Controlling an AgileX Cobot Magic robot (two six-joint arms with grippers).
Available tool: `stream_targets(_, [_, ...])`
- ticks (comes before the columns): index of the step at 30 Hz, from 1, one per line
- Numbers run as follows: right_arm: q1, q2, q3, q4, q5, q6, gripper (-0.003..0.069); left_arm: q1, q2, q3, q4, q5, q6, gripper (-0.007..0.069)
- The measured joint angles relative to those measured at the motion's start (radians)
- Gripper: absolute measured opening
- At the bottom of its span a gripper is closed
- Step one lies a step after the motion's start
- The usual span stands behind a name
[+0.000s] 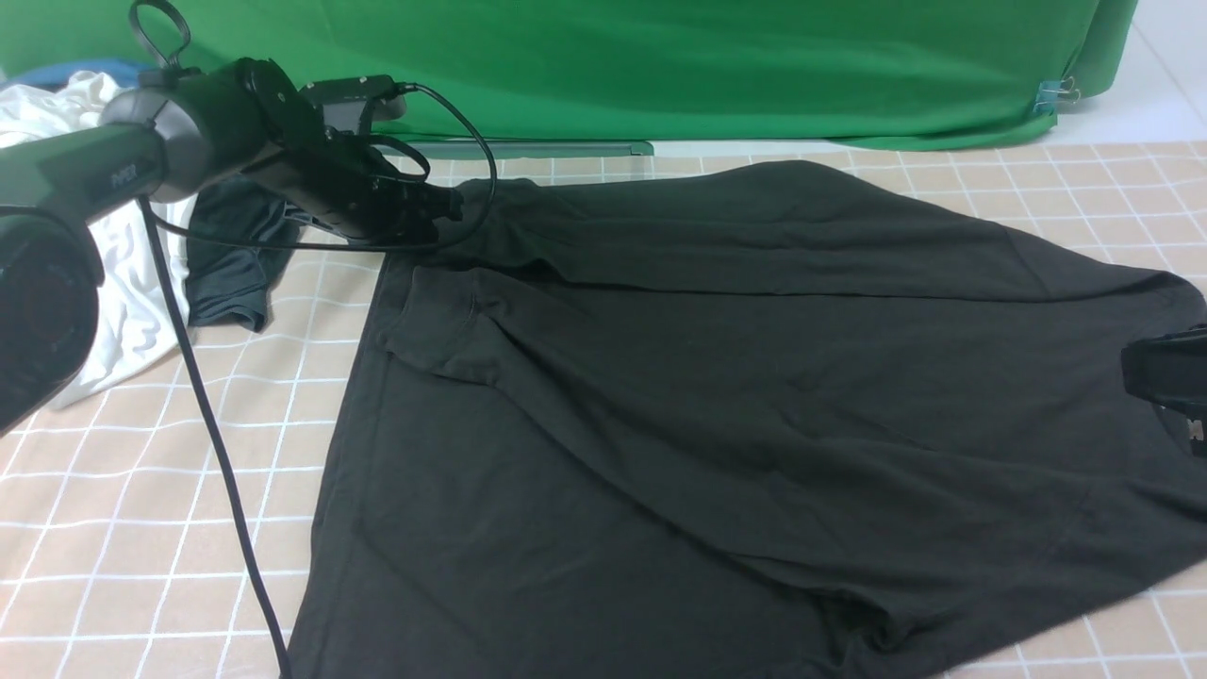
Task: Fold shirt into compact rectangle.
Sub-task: 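Grab the top left corner of the dark shirt with the left gripper, then fold the left side of the dark shirt inward over its body with the left gripper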
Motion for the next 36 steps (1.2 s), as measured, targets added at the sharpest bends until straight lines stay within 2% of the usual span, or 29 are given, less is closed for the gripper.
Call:
stream_targets(8, [0.0,0.0,0.0,0.0,0.0,0.0,0.0083,0.0,-0.059,-0.001,0.003,0.028,0.0,0.0019])
stream_targets(13, [0.0,0.0,0.0,0.0,-0.004,0.0,0.0085,0.0,-0.085,-0.045,0.0,0.109,-0.004,0.0019])
stream_targets(20, [0.0,0.0,0.0,0.0,-0.005,0.0,0.009,0.0,-0.087,-0.115,-0.003,0.229,-0.089,0.0019])
stream_targets(26, [0.0,0.0,0.0,0.0,-0.019,0.0,0.0091,0.0,-0.085,-0.2,0.001,0.37,-0.208,0.0019])
stream_targets(36, [0.0,0.0,0.0,0.0,-0.036,0.0,0.0092,0.0,-0.16,-0.203,0.046,0.569,-0.318,0.0019])
